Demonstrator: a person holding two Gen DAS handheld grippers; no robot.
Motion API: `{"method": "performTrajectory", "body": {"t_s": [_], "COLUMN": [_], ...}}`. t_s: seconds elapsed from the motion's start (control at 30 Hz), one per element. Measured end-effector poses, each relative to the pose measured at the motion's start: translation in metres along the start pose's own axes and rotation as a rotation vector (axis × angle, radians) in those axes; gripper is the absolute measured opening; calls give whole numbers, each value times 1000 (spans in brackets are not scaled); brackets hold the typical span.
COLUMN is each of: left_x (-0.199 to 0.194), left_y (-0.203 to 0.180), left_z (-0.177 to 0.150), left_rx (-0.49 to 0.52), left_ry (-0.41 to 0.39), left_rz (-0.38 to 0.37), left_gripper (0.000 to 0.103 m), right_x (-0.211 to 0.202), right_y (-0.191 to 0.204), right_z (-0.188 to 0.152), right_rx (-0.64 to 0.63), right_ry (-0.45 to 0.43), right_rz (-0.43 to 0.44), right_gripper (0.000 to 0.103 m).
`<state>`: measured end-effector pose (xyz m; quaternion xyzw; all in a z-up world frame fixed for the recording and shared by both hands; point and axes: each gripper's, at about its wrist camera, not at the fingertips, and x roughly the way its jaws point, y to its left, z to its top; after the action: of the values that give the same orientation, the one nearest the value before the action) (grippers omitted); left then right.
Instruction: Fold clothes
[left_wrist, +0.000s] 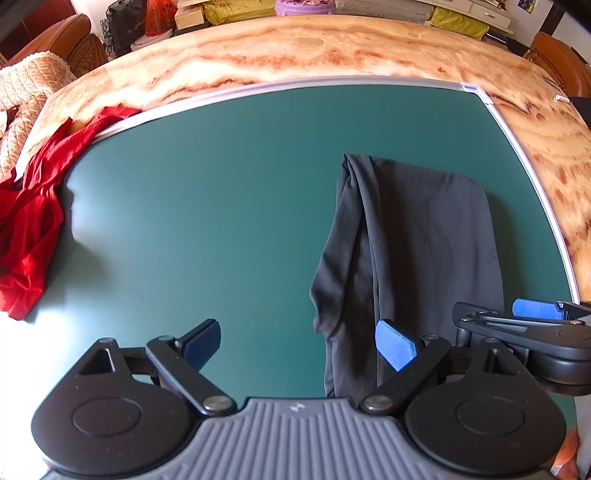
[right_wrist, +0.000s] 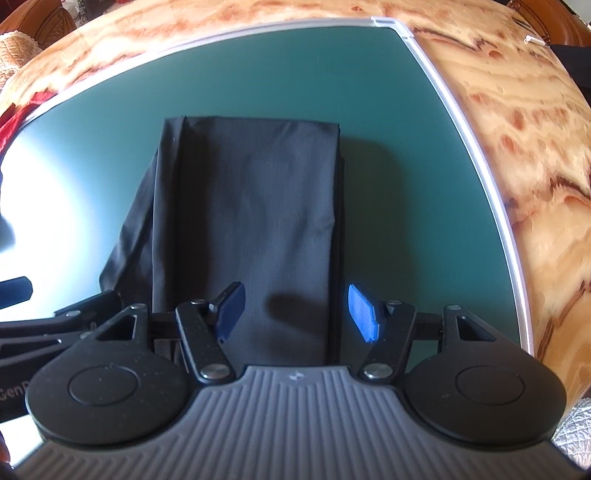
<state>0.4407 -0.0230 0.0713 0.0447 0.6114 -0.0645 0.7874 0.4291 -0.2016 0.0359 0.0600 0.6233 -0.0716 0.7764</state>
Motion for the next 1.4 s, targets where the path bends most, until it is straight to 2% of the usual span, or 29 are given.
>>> {"method": "performTrajectory", "body": {"t_s": [0.5,0.87,1.17,1.4], "left_x": [-1,8,-1,-3], "left_y": [2,4,7,10], "left_z": [-32,-60,-97,-145], "left_rx": [-5,-7,-26,-60], "left_ry": [-34,-76,-182,-274], "left_rz": [-15,-49,-66,-62], "left_gripper": [95,95,95,95], "right_x": [-3,-2,-9,-13], "right_y": [1,0,0,3], "right_z": [-32,-56,-85,-128], "right_rx": [12,27,10,-29], "right_ry": [-33,-123,-222,-316], "right_rz": [16,12,21,14], "right_gripper": [70,70,70,70]}}
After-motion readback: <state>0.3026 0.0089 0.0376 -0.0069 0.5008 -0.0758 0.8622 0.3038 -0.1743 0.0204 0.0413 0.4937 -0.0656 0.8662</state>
